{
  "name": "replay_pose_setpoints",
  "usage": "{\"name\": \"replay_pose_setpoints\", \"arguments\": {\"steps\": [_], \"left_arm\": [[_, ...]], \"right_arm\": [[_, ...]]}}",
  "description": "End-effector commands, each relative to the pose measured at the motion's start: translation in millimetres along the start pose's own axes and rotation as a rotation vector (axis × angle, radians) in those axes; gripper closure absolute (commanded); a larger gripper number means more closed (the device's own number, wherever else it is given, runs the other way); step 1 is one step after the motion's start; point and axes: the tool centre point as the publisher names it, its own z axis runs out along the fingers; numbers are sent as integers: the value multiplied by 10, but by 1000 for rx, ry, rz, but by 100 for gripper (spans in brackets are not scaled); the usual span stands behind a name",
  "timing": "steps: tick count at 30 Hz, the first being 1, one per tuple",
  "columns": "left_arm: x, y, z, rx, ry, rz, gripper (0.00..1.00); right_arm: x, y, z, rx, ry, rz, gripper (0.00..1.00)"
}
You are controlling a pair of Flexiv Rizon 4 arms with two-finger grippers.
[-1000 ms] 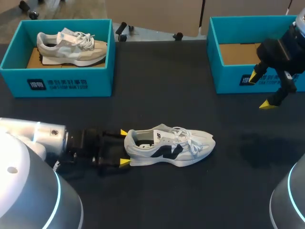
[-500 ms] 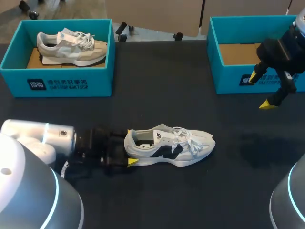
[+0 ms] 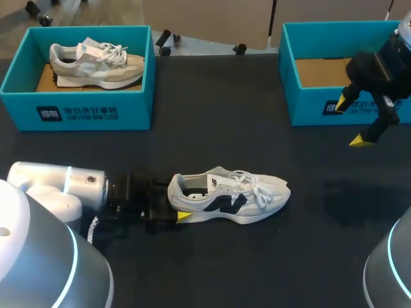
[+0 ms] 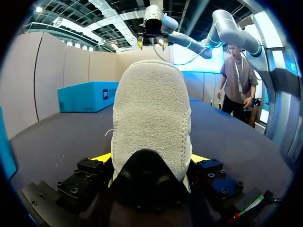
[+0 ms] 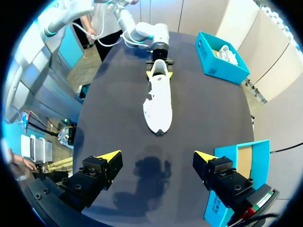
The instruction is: Take the shoe out of the shoebox, open the shoe tongue, remove and reinsert the insole, then place the shoe into the shoebox
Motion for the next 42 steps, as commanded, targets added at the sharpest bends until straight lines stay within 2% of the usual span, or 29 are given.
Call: {"name": "replay_pose_setpoints", "arguments": {"steps": [1,20,21,26,29,31,35,37,42], "left_arm": [[-10,10,41,-1,10,-2,98],[-11,0,-2,-8,31,-13,100],[-11,0,-2,-8,31,-13,100],[-11,0,-2,-8,31,-13,100],[-11,0,-2,-8,31,-13,100],[-11,0,-2,-8,31,-13,100],[-11,0,-2,-8,31,-13,100],[-11,0,-2,-8,31,-13,100],[-11,0,-2,-8,31,-13,100]], "right_arm": [[-7,1,5,1,1,0,0],[-7,1,5,1,1,0,0],[-25,11,-10,-31,-31,37,0],[-137,229,76,-42,-122,237,0],[-143,381,180,-36,-146,341,0],[-107,471,219,-40,-198,415,0],[-84,694,276,-23,-240,500,0],[-76,825,323,13,-238,546,0],[-64,1073,471,22,-286,629,0]]}}
